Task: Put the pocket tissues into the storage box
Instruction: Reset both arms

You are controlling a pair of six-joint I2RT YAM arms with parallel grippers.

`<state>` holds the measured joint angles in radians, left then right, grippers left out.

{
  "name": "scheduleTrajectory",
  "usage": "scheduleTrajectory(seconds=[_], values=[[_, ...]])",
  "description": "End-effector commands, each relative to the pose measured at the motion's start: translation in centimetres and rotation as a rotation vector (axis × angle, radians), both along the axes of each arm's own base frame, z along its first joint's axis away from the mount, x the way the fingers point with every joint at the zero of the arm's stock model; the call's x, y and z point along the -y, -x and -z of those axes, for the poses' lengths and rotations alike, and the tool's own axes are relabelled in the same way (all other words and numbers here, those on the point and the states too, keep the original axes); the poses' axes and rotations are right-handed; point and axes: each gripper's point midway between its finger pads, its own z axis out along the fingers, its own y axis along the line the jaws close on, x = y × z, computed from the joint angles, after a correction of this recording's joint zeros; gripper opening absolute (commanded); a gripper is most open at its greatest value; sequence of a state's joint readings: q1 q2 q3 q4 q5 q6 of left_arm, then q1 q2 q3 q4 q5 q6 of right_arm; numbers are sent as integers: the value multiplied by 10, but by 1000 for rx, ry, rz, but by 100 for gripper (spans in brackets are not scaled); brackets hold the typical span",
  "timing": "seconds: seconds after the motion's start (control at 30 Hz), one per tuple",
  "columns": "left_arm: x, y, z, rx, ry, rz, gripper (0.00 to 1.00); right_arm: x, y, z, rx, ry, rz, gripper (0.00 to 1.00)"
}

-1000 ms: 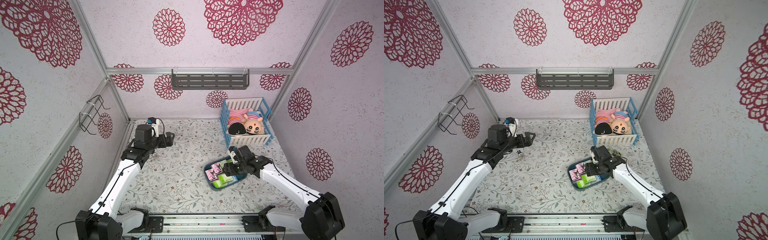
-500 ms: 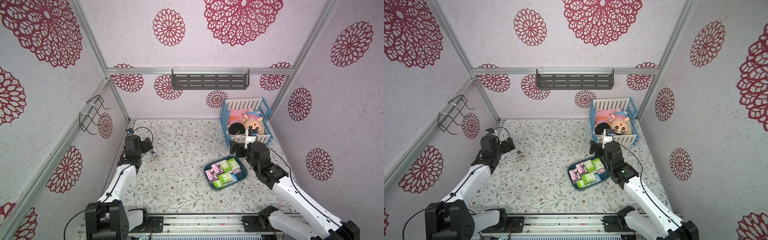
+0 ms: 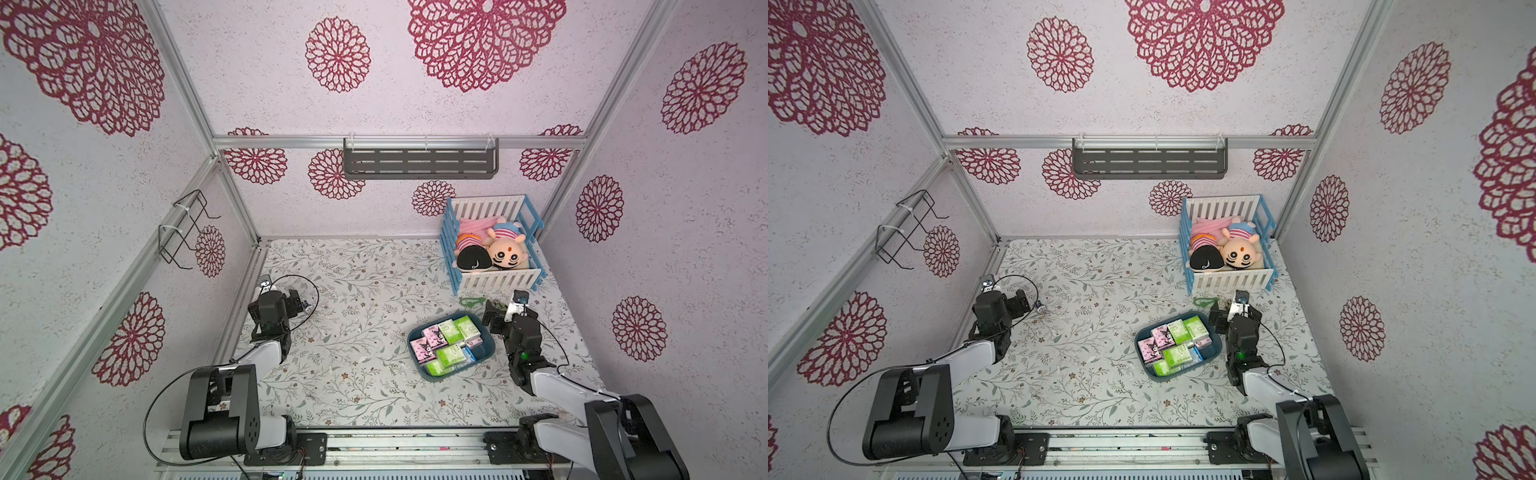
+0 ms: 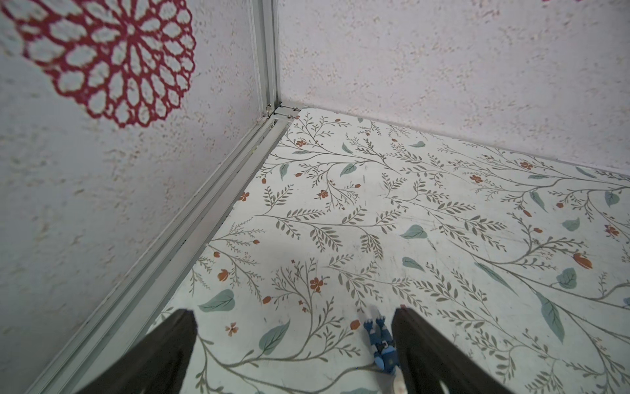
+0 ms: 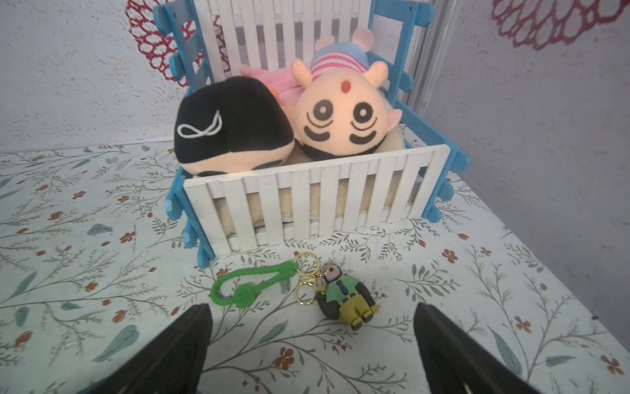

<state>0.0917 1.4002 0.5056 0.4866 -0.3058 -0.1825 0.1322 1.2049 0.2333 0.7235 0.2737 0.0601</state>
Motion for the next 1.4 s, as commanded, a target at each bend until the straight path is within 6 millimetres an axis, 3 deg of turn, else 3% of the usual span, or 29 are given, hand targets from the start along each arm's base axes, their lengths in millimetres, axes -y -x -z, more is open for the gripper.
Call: scheduleTrajectory(seconds=[0.0,0.37,0.63,1.37], values=[[-6,-8,-20,110,-35,-9,97,1,-7,-58,288,1,-9,99],[-1,-4,3,167,-28,26,97,1,-5,-34,321,37,-28,99],[0,-12,4,140,-30,44,97,4,-14,-30,293,34,-3,99],[2,-12,5,136,-33,55,97,8,-17,-29,284,30,19,99]])
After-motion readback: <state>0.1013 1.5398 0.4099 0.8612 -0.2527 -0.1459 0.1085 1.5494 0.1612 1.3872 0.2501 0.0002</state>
